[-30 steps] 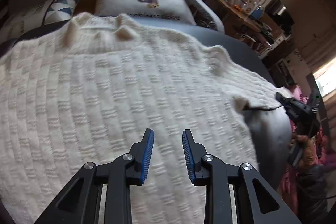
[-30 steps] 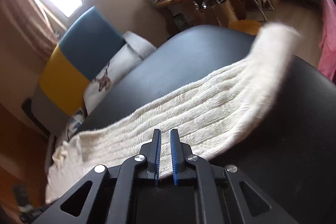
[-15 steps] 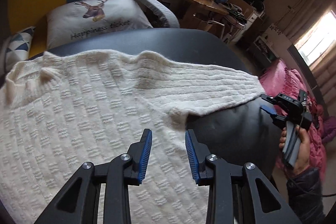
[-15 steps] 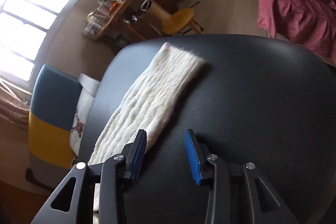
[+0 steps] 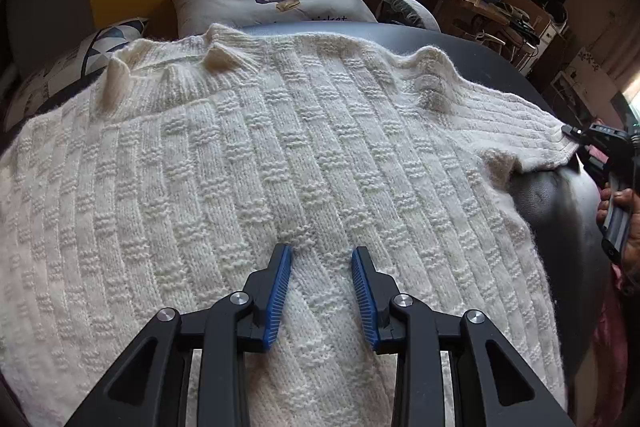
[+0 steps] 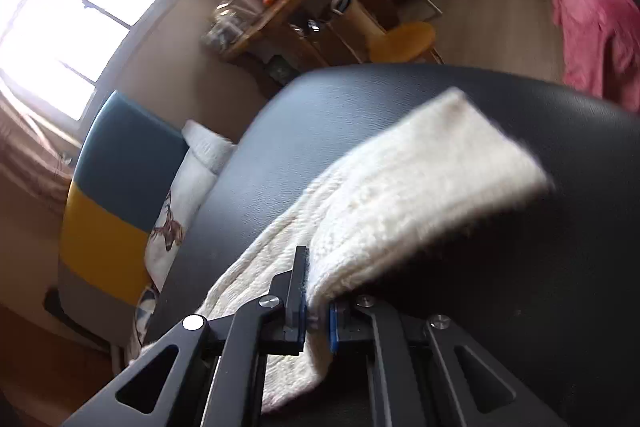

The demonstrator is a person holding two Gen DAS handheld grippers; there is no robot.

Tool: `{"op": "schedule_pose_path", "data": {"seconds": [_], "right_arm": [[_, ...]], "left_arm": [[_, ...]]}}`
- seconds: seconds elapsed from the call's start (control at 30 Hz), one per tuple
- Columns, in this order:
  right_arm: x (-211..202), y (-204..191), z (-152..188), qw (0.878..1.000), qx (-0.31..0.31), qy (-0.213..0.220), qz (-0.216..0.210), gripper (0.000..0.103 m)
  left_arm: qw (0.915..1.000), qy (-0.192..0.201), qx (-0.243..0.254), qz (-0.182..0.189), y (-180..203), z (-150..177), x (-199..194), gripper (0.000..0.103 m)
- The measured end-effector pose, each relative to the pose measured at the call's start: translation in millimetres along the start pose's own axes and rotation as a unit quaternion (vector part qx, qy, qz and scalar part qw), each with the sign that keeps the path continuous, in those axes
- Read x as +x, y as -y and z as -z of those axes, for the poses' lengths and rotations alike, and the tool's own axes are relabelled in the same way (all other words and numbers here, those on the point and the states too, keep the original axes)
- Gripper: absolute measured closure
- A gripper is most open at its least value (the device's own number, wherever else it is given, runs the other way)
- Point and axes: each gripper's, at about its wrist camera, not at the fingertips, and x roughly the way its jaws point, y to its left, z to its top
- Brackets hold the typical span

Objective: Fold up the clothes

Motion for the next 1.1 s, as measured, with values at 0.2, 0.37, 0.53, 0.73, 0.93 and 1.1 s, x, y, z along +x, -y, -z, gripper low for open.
{"op": "schedule_pose_path", "data": {"seconds": [0.2,0.37,0.53,0.73,0.93,1.1], "right_arm": [[0,-86,32,0.983,-0.173,-0.046,-0.028,0.096],[20,-131,81,0.963,-0.250,-0.095,-0.029,0.096],[46,-142,120,0.952,-0.263,-0.151,-0.035,0.084],[33,-123,121,0.968,-0.174,-0.148,-0.101,0.076],[7,-134,140,0.953,-0.275,-0.102,-0.070,0.072],[2,-135,142,0.950,-0.276,-0.086,-0.116,0.072]], "left_arm": [[0.9985,-0.037,-0.035,0.021,-7,-15,1,0.071],[0.9877,-0.039,-0.099,0.115,-6,-37,-16,0.086],[0.9735,-0.048,-0.119,0.190,31,-63,-20,0.086],[0.9713,-0.051,-0.085,0.216,79,-97,-21,0.085],[0.9614,-0.092,-0.059,0.253,112,-127,-8,0.067],[0.9595,-0.115,-0.028,0.256,133,-144,4,0.052]]}}
